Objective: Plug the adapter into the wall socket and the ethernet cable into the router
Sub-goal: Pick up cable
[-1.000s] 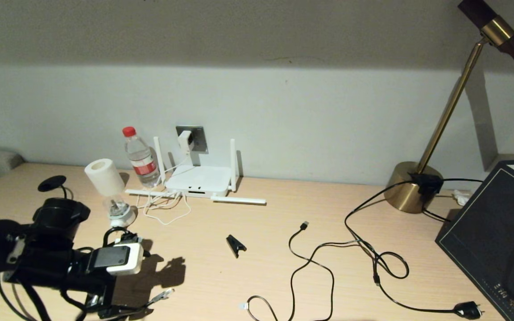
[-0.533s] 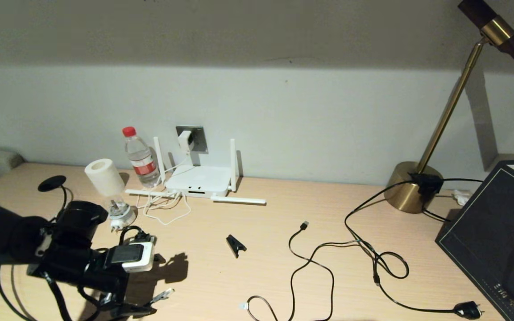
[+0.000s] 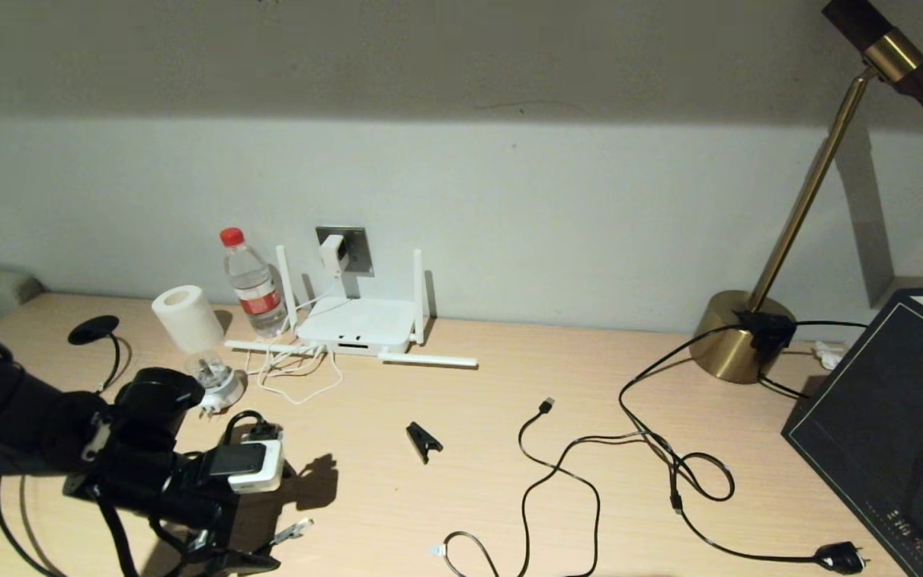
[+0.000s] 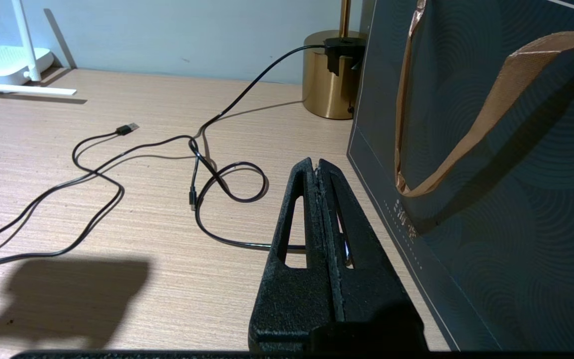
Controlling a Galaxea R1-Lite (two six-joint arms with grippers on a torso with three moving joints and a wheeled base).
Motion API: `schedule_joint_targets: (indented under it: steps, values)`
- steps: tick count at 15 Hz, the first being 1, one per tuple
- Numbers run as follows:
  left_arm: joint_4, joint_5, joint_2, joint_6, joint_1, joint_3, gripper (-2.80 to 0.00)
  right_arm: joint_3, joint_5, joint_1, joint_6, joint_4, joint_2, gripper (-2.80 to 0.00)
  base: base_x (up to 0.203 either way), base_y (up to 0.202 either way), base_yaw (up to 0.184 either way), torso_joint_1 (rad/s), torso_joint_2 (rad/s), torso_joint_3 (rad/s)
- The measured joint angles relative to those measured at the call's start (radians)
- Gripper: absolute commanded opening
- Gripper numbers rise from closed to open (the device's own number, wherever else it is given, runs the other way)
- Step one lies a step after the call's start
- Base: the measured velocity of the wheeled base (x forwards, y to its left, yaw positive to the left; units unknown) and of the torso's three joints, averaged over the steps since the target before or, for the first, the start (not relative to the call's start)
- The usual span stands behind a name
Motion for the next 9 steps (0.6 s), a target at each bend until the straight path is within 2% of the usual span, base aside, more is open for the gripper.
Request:
schedule_joint_targets:
  steps: [5, 6, 9]
  values:
    - [-0.002, -0.001, 0.012, -0.016, -0.012, 0.003, 0.0, 0.0, -0.001, 0.0, 0.0, -0.001, 0.0, -2.8, 0.0, 0.0, 0.0, 0.0, 0.0, 0.0]
    - [-0.002, -0.002, 0.013, -0.02, -0.013, 0.004, -2.8, 0.0, -0.001, 0.0, 0.0, -0.001, 0.0, -2.8, 0.0, 0.0, 0.0, 0.0, 0.0, 0.0]
    - [0.0, -0.001, 0.015, -0.029, -0.017, 0.008, -2.8, 0.0, -0.001, 0.0, 0.0, -0.001, 0.0, -2.8, 0.0, 0.0, 0.0, 0.0, 0.0, 0.0]
